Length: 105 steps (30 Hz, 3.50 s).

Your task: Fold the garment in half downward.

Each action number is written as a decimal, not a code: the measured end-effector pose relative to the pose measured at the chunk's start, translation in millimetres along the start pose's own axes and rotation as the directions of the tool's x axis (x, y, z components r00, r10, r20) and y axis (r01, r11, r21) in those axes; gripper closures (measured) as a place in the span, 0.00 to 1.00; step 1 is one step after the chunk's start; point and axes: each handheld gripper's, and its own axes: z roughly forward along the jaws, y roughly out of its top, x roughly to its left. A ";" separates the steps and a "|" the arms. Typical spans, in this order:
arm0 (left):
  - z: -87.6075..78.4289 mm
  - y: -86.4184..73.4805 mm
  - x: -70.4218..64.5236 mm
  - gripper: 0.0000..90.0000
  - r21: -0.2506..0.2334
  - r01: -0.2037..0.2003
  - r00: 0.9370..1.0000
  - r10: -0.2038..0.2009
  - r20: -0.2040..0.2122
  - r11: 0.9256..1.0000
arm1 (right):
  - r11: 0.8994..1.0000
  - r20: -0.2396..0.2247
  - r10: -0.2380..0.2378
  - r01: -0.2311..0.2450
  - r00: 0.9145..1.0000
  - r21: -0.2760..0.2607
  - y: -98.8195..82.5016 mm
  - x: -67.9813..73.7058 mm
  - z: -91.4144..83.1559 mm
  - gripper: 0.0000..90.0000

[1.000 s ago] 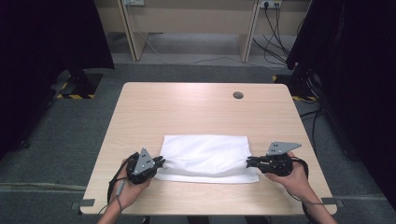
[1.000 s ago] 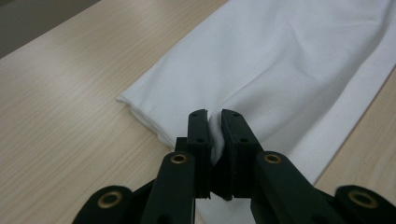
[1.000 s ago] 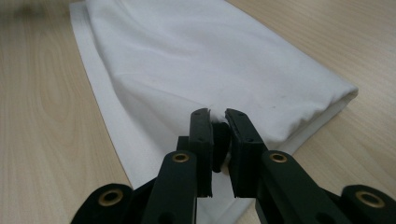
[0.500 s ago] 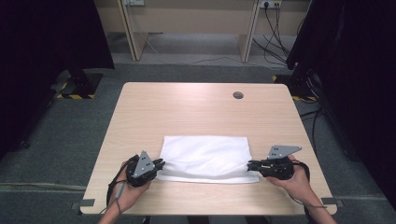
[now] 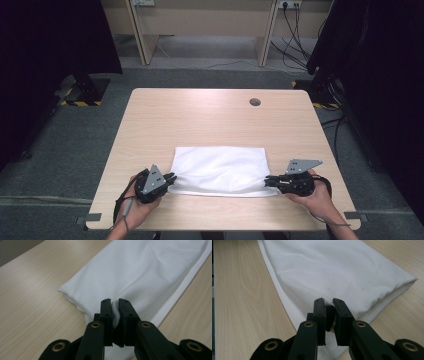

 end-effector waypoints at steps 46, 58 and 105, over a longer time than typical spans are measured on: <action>22.8 7.6 3.5 0.75 0.144 0.013 0.995 -0.028 0.101 0.989 | 0.992 -0.022 0.017 -0.014 1.000 0.124 7.0 2.2 17.6 0.74; 30.6 7.3 1.0 0.76 0.191 -0.002 0.994 -0.019 0.110 0.982 | 0.991 -0.002 -0.013 0.013 1.000 0.135 -1.5 -0.5 18.7 0.74; 31.0 4.0 5.0 0.60 0.142 0.069 0.995 -0.079 0.066 0.987 | 0.989 0.084 -0.032 0.019 0.996 0.144 -4.6 -8.2 12.2 0.69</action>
